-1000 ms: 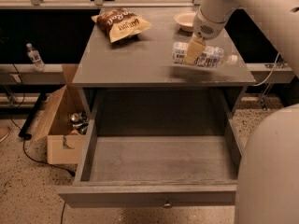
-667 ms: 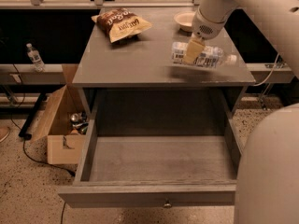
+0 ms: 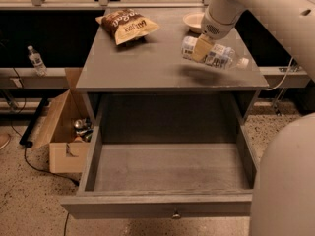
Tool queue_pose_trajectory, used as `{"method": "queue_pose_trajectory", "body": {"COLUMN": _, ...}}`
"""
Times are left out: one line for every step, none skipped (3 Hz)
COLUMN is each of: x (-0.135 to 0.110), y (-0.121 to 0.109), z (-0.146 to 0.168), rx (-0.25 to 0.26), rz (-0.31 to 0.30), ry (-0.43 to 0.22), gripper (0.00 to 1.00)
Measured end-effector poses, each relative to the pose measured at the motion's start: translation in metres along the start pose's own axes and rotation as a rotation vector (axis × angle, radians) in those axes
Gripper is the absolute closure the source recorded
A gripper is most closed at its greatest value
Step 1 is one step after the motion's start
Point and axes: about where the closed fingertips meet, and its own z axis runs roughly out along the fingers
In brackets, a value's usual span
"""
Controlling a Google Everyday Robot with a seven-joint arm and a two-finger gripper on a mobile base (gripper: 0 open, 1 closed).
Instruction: Pick blue plastic bottle from top drawer and place on counter
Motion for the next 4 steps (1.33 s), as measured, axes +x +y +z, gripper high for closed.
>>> {"method": "queue_pose_trajectory", "body": {"x": -0.003, "y": -0.012, "z": -0.005, "rx": 0.062, "rz": 0.103, "ry": -0.022, "gripper": 1.0}}
{"method": "queue_pose_trajectory", "body": {"x": -0.007, "y": -0.014, "z": 0.001, "rx": 0.089, "rz": 0.179, "ry": -0.063, "gripper": 1.0}}
{"method": "queue_pose_trajectory", "body": {"x": -0.009, "y": -0.014, "z": 0.011, "rx": 0.101, "rz": 0.223, "ry": -0.108, "gripper": 1.0}}
{"method": "queue_pose_trajectory", "body": {"x": -0.011, "y": -0.016, "z": 0.02, "rx": 0.099, "rz": 0.25, "ry": -0.144, "gripper": 1.0}}
